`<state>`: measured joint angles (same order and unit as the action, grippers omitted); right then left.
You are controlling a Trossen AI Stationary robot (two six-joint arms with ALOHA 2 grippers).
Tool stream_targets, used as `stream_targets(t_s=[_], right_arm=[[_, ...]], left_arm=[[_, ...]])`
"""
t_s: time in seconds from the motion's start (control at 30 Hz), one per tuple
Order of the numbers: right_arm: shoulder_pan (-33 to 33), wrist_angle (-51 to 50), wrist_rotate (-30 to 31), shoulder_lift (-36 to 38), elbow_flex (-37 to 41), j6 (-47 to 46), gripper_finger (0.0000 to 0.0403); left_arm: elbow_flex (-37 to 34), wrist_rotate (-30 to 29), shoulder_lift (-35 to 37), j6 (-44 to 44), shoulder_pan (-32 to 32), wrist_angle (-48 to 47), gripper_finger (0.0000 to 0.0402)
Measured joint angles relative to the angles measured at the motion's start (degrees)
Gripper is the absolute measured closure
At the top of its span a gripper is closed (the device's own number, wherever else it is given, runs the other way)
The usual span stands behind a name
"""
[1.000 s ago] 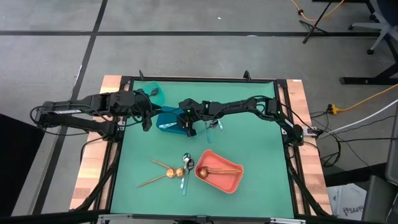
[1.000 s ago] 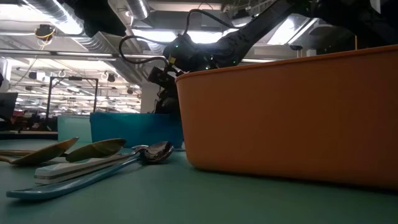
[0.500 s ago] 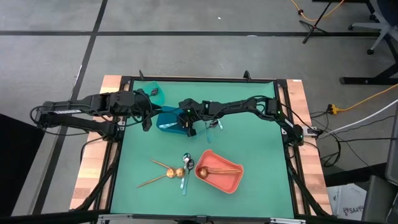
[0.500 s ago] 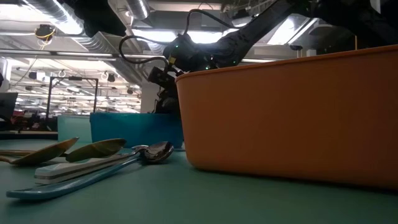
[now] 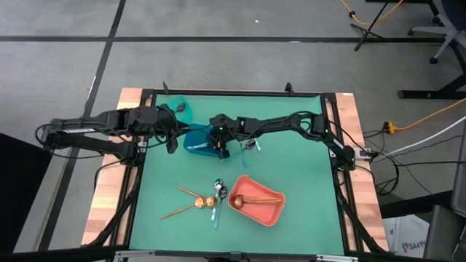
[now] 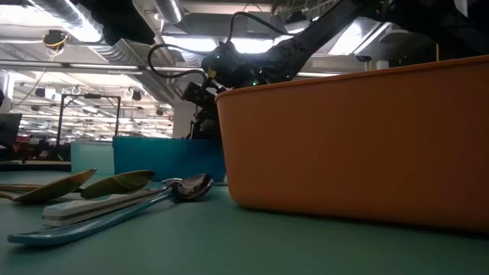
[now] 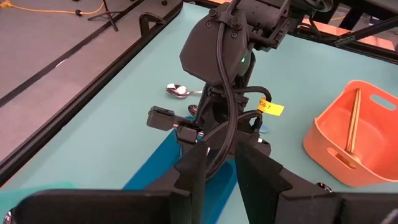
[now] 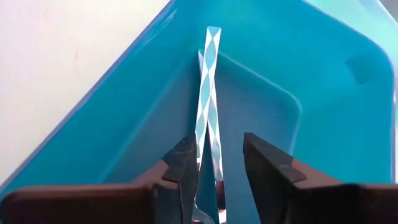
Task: Sort silverware by color (type)
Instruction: Put the blue spoon into the transparent green bin
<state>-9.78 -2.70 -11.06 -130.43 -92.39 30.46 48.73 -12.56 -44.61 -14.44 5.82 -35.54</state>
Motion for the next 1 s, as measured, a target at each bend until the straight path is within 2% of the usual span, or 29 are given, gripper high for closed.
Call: stream_targets(t_s=[0.23,0.63,0.73,1.0], right_arm=[[0.07,-7.15,0.12,-0.02,-7.01,0.01,0.0281],[0.07,-41.32,-0.02,-0.02,-27.49,-0.15,0.0281],[0.04,-49.95,-1.64,-0.02,-31.49,-0.85,0.0281],[0.03,-65.93,-3.57,0.1,-36.49,-4.71,0.0281]], left_arm=[[0.0,-0.02,0.01,0.0,0.0,0.0,0.0321],[0.0,-0.11,0.01,0.0,0.01,0.08,0.0321],[0.0,-0.09,0.01,0.0,-0.01,0.06,0.0321],[0.0,0.04,-0.01,0.0,-0.01,-0.05,0.0321]])
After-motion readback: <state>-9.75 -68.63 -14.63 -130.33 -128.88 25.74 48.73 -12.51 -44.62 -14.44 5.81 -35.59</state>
